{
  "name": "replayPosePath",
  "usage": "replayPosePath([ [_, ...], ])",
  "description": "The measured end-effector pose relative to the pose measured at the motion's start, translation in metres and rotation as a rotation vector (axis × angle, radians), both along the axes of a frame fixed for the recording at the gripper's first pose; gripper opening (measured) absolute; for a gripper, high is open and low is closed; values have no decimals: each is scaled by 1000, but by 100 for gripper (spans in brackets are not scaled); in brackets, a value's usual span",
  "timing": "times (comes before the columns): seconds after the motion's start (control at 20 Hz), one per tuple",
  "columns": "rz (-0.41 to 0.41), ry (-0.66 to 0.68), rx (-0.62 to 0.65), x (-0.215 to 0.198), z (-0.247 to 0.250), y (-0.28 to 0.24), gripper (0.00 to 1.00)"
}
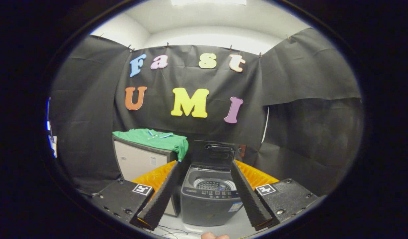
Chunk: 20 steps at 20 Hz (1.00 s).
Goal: Put the clothes into the washing machine and then close the washing machine lid.
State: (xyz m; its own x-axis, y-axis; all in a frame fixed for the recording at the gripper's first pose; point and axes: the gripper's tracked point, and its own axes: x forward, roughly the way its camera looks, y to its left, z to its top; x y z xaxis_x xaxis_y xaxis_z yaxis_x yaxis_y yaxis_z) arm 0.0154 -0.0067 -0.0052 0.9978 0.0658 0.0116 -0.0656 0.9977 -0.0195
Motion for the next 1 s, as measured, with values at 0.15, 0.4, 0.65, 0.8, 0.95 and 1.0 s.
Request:
replayPosePath([
  [0.15, 6, 13, 18, 8, -1, -1, 98],
  [0.4, -7, 9, 35, 16, 8, 1, 98],
  [0.65, 5, 12, 29, 22, 10, 19, 98],
  [0.8, 11, 37, 29, 26, 5, 35, 98],
  [0.95, 11, 61, 54, 32, 2, 50, 98],
  [1.0, 8, 61, 59, 35, 2, 54, 98],
])
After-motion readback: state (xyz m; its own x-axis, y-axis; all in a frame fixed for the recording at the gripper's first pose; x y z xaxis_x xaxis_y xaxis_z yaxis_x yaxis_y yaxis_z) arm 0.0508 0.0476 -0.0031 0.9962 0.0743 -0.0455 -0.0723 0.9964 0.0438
